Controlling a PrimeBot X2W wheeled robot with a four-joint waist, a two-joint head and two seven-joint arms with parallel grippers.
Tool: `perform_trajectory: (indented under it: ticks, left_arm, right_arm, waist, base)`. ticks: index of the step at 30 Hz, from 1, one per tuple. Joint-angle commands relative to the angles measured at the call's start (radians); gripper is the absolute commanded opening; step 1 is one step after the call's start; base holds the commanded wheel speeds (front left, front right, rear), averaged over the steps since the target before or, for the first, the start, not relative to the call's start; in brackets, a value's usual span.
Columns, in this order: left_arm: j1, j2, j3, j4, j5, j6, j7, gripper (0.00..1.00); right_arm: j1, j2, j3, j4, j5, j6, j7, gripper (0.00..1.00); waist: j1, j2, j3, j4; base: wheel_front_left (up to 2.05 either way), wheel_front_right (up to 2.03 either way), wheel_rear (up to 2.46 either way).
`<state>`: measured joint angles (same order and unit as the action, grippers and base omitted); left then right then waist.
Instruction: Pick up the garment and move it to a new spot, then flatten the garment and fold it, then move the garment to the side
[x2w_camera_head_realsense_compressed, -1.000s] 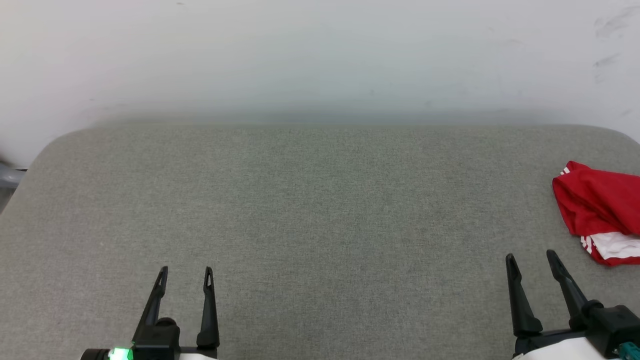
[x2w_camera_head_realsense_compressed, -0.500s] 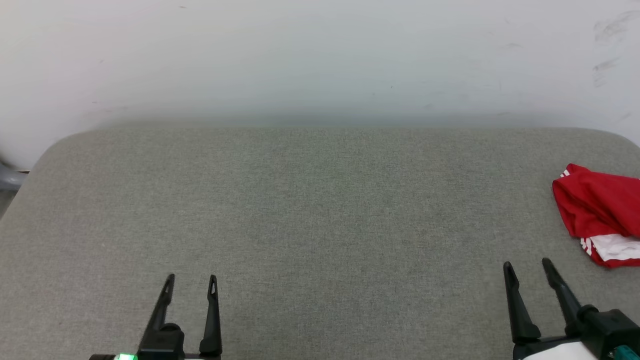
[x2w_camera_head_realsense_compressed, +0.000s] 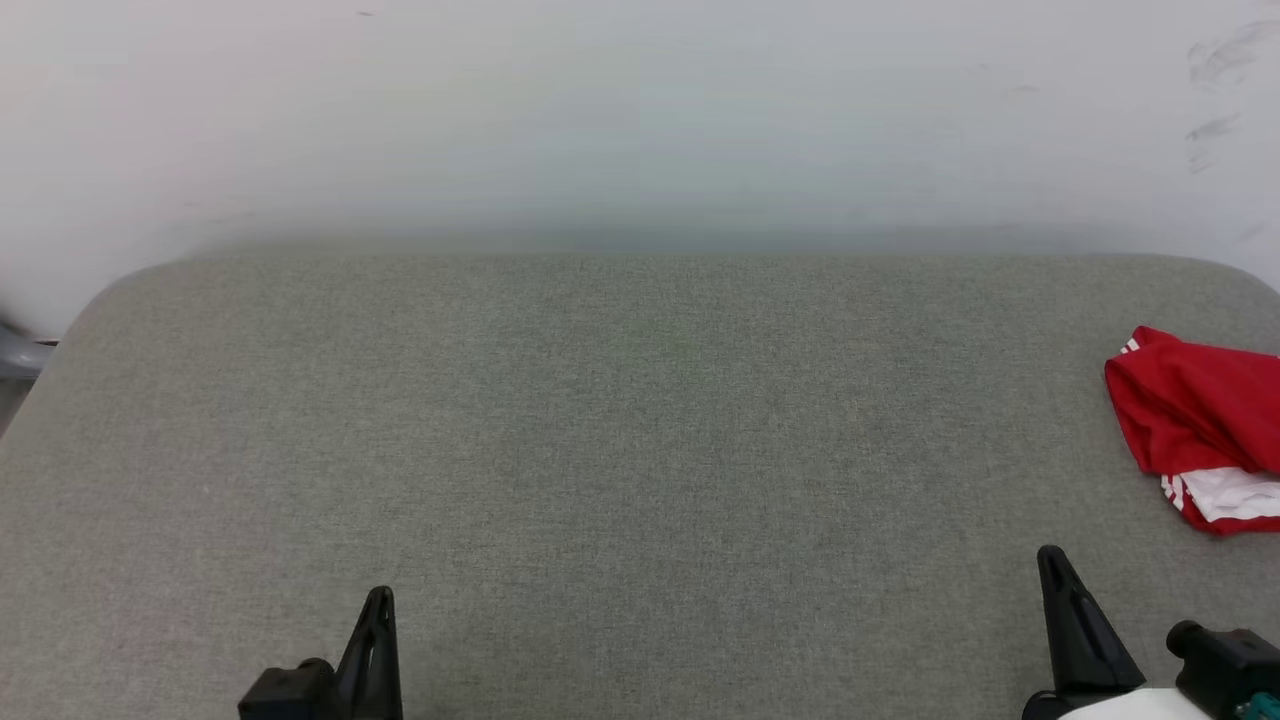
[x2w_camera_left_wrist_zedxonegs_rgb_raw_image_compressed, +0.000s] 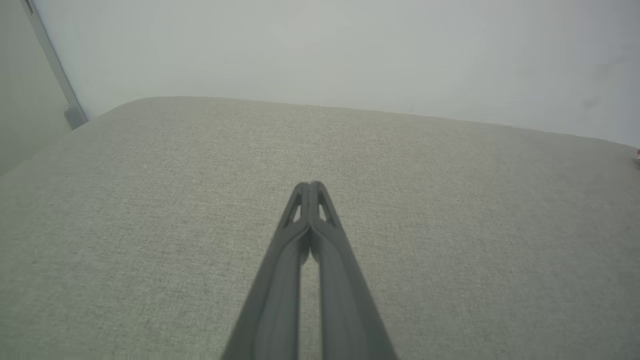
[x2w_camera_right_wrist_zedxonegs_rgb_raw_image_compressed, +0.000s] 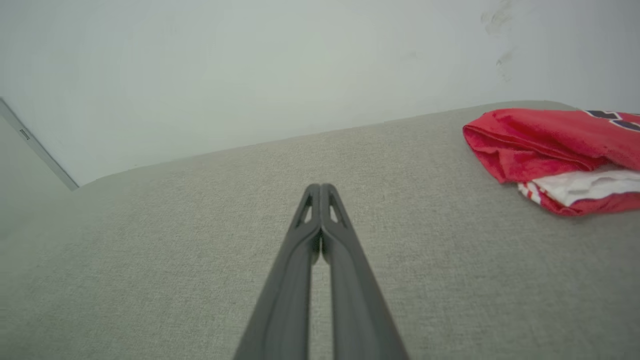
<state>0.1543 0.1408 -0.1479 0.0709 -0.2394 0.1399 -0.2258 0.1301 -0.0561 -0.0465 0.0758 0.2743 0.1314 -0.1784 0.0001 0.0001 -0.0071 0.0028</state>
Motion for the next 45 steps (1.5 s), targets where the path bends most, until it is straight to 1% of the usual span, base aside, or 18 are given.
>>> perform_trajectory:
  ticks: [1, 18, 19, 32, 45]
  left_arm:
    - [-0.030, 0.002, 0.011, -0.008, -0.048, -0.009, 0.005, 0.00]
    - [-0.088, -0.002, 0.045, 0.042, -0.371, -0.072, 0.063, 0.00]
    - [-0.098, -0.003, 0.051, 0.049, -0.422, -0.082, 0.073, 0.00]
    - [-0.131, -0.009, 0.078, 0.070, -0.620, -0.119, 0.113, 0.00]
    - [-0.158, -0.017, 0.105, 0.091, -0.791, -0.152, 0.152, 0.00]
  right_arm:
    - [-0.029, -0.008, 0.001, -0.008, 0.047, 0.000, 0.006, 0.00]
    - [-0.079, -0.020, 0.004, 0.032, 0.359, 0.000, 0.056, 0.00]
    - [-0.088, -0.021, 0.004, 0.038, 0.407, 0.000, 0.065, 0.00]
    - [-0.118, -0.025, 0.001, 0.062, 0.599, 0.000, 0.101, 0.00]
    - [-0.145, -0.026, -0.004, 0.084, 0.763, 0.000, 0.134, 0.00]
  waist:
    - [0.0000, -0.0001, 0.000, 0.000]
    - [0.0000, -0.0001, 0.002, 0.000]
    - [0.0000, -0.0001, 0.002, 0.000]
    - [0.0000, -0.0001, 0.003, -0.001]
    - [0.0000, -0.0001, 0.004, -0.001]
  base:
    - [0.00, 0.00, 0.00]
    - [0.00, 0.00, 0.00]
    - [0.00, 0.00, 0.00]
    - [0.00, 0.00, 0.00]
    - [0.00, 0.00, 0.00]
